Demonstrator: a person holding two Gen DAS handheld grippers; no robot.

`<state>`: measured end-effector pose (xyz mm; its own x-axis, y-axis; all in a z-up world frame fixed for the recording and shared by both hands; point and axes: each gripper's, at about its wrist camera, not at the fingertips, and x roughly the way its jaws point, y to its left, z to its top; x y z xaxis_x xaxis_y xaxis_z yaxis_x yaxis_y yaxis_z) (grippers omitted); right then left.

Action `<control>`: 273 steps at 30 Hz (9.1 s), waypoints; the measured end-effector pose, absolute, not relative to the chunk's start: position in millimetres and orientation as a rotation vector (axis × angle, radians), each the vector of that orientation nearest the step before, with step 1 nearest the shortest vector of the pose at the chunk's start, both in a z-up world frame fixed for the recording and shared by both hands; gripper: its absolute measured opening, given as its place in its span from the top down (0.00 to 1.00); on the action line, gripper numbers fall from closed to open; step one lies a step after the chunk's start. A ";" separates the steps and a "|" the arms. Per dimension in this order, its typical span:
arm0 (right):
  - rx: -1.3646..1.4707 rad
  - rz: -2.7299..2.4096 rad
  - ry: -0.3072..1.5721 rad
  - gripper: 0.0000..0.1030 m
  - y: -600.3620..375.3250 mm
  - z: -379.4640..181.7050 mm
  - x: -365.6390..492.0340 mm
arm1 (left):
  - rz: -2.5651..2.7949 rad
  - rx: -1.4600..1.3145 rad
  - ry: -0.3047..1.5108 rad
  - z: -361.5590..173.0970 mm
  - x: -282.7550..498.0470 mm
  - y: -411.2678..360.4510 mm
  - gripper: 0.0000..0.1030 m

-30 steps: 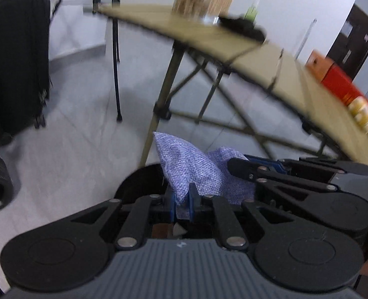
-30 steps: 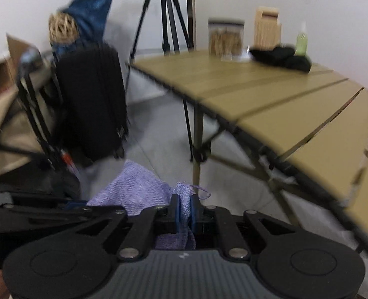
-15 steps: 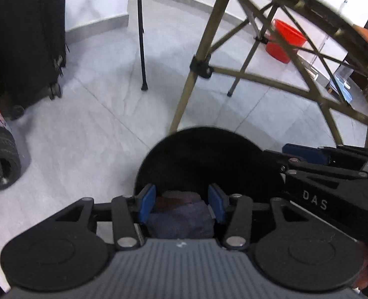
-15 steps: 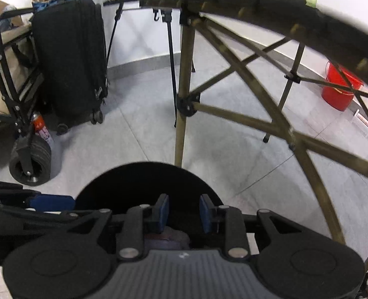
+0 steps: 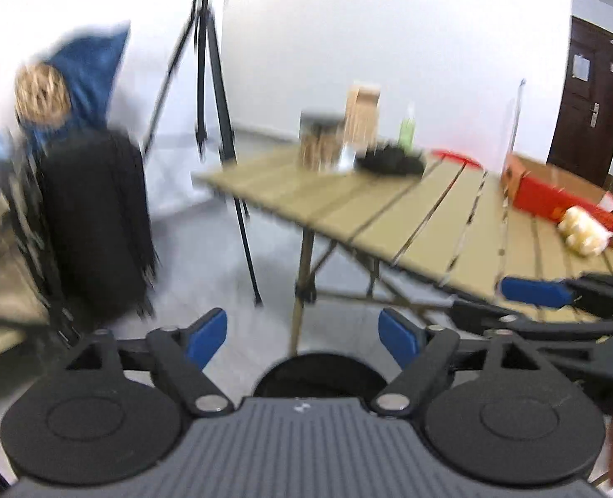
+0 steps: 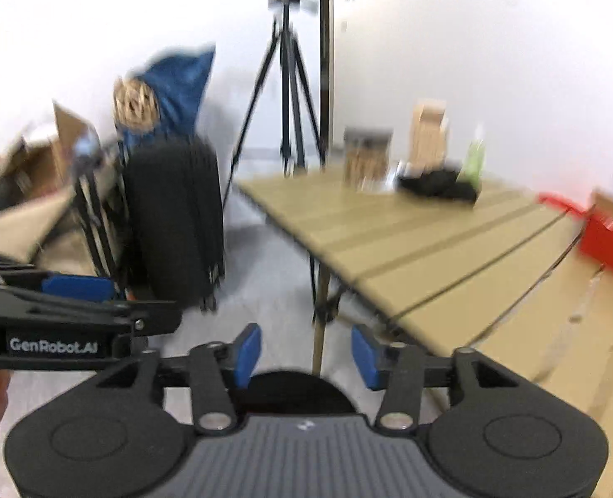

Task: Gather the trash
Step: 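Move both grippers back toward the blue tissue box on the table, then close both grippers on the blue tissue box, then carry the blue tissue box over the black bin and open both grippers, then move both grippers back toward the light-blue plush toy, then close both grippers on the light-blue plush toy, then carry the light-blue plush toy over the black bin and open both grippers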

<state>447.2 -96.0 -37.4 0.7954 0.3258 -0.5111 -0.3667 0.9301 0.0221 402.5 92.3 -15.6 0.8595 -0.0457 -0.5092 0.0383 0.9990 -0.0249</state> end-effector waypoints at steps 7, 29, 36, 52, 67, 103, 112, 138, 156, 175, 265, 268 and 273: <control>-0.061 0.306 0.347 0.30 -191.0 48.5 336.7 | -0.100 -0.051 0.361 38.2 305.0 34.3 0.08; 0.163 -0.170 0.309 0.22 -495.8 10.1 234.6 | -0.598 0.081 0.377 4.7 331.8 -255.2 0.05; 0.329 -0.126 0.410 0.42 -557.7 -22.1 342.4 | -0.742 0.072 0.493 -22.9 473.6 -348.0 0.22; 0.616 -0.193 0.524 0.83 -590.2 -97.2 474.7 | -0.871 -0.115 0.783 -95.0 602.1 -400.0 0.72; 0.646 -0.176 0.527 0.84 -584.9 -86.4 464.9 | -0.817 -0.132 0.761 -63.7 575.2 -374.5 0.84; 0.286 0.413 0.801 0.85 -93.9 -83.4 537.5 | -0.210 -0.360 0.783 -102.7 505.7 127.5 0.84; 0.172 0.369 0.906 0.85 -56.3 -164.4 570.0 | -0.203 -0.387 0.915 -183.4 542.5 148.5 0.84; 0.082 0.375 0.755 0.62 -61.0 -115.0 542.1 | -0.043 -0.223 0.681 -97.0 490.4 138.4 0.33; 0.095 0.241 0.364 0.26 -250.2 64.0 336.2 | -0.194 -0.078 0.321 50.6 325.5 -37.6 0.10; 0.200 -0.201 0.334 0.19 -502.0 24.7 256.2 | -0.562 0.036 0.373 13.6 344.8 -278.3 0.05; 0.583 0.104 0.416 0.83 -505.7 -54.7 479.2 | -0.760 -0.319 0.590 -45.8 553.9 -250.3 0.61; 0.558 0.165 0.422 0.83 -454.5 -48.6 497.7 | -0.699 -0.318 0.554 -37.8 554.2 -196.1 0.61; 0.497 0.264 0.451 0.83 -363.9 -43.3 526.2 | -0.585 -0.331 0.514 -36.2 551.1 -107.9 0.61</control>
<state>526.2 -363.9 -43.3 0.8690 0.3494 -0.3503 -0.1348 0.8484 0.5118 551.1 -107.9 -36.2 0.7146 -0.5974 -0.3638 0.4371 0.7875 -0.4345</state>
